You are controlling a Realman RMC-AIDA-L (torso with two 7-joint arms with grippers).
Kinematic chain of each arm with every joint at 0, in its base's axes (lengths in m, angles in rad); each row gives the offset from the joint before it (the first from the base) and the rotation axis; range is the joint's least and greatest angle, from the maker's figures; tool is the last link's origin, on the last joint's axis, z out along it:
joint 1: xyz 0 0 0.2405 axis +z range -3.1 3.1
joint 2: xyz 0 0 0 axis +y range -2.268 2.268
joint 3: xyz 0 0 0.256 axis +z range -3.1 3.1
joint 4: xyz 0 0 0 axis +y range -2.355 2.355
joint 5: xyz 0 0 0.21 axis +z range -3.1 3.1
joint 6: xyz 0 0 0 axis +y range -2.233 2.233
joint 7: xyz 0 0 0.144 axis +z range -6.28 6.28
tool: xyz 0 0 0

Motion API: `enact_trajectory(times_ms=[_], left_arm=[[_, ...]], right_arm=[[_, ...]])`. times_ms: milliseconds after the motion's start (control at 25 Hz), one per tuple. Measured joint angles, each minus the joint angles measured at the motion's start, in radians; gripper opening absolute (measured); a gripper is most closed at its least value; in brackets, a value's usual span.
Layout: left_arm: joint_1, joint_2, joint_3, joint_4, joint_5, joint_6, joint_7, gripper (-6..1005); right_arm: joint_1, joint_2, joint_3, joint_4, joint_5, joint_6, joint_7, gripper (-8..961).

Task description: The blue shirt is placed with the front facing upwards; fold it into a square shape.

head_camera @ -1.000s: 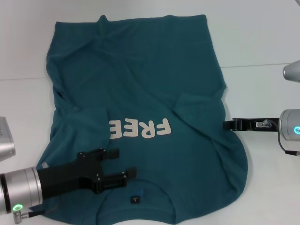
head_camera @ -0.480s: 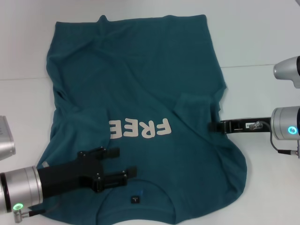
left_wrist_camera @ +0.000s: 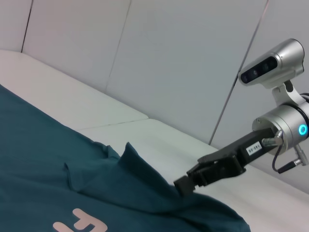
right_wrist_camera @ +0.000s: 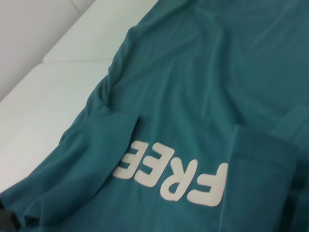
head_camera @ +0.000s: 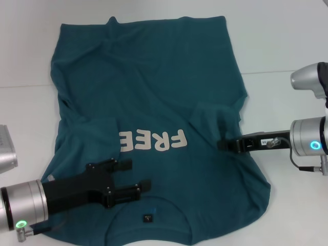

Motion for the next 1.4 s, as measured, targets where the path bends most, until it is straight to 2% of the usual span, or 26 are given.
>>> enact_trajectory(times_ms=[360, 560, 800, 880, 1120, 1400], left_arm=[[-0.002, 0.002, 0.002, 0.000, -0.002, -0.003, 0.001, 842], [-0.002, 0.003, 0.002, 0.003, -0.002, -0.003, 0.001, 842], [-0.003, 0.003, 0.000, 0.005, -0.002, -0.005, 0.000, 842], [-0.004, 0.003, -0.002, 0.003, -0.003, -0.006, 0.000, 842], [-0.003, 0.003, -0.006, 0.002, -0.004, 0.002, -0.002, 842], [-0.002, 0.004, -0.007, 0.006, -0.004, 0.011, -0.012, 842]], right_arm=[[0.022, 0.001, -0.131, 0.000, -0.004, -0.015, -0.002, 98], [0.035, 0.004, -0.148, -0.003, -0.003, -0.021, 0.001, 203], [0.022, -0.002, -0.104, -0.019, 0.002, -0.012, 0.007, 328], [0.011, -0.003, -0.074, -0.029, 0.003, -0.013, 0.003, 548], [-0.025, -0.006, -0.012, -0.044, 0.029, -0.034, -0.023, 595], [-0.100, -0.025, 0.020, -0.044, 0.129, -0.064, -0.079, 823]])
